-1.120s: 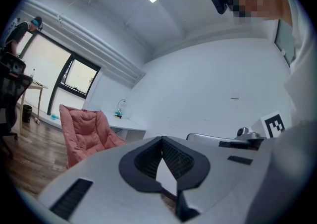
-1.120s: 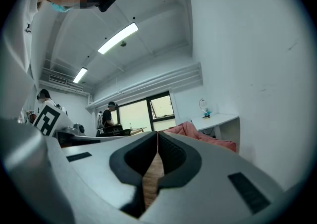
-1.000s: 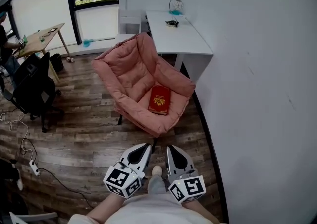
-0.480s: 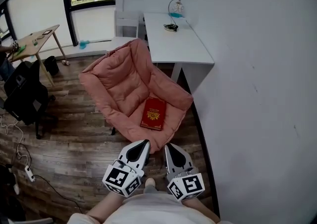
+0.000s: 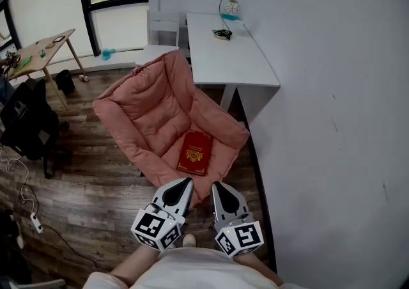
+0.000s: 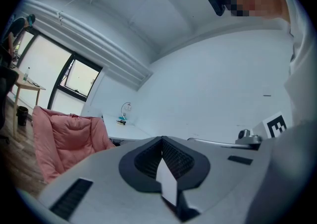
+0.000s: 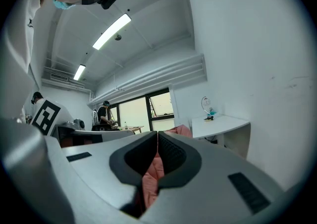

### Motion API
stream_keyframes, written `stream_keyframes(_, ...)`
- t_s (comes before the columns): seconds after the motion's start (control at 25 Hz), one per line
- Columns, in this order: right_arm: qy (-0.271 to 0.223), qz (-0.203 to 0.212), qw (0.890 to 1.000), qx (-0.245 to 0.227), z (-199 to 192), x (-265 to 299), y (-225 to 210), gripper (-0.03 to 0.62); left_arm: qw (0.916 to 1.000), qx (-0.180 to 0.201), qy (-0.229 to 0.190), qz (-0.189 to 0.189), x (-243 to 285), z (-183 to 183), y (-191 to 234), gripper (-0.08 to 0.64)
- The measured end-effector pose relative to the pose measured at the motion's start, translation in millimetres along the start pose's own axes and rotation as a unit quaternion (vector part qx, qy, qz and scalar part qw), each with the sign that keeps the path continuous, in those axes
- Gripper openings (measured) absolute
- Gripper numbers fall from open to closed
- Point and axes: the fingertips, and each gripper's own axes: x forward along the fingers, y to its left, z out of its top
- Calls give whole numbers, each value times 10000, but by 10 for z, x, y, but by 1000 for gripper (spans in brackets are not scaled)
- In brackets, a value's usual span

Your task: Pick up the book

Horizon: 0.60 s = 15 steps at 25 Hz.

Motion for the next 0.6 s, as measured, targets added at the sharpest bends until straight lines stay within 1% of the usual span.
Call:
stream_keyframes(0.4, 138, 37, 9999, 43, -110, 194, -125, 28, 9998, -27, 65, 168, 160, -43, 137, 3)
stream_keyframes(0.6, 252, 55, 9996, 140, -220, 331, -125, 28, 9995, -87, 136, 268, 199, -102, 313, 3)
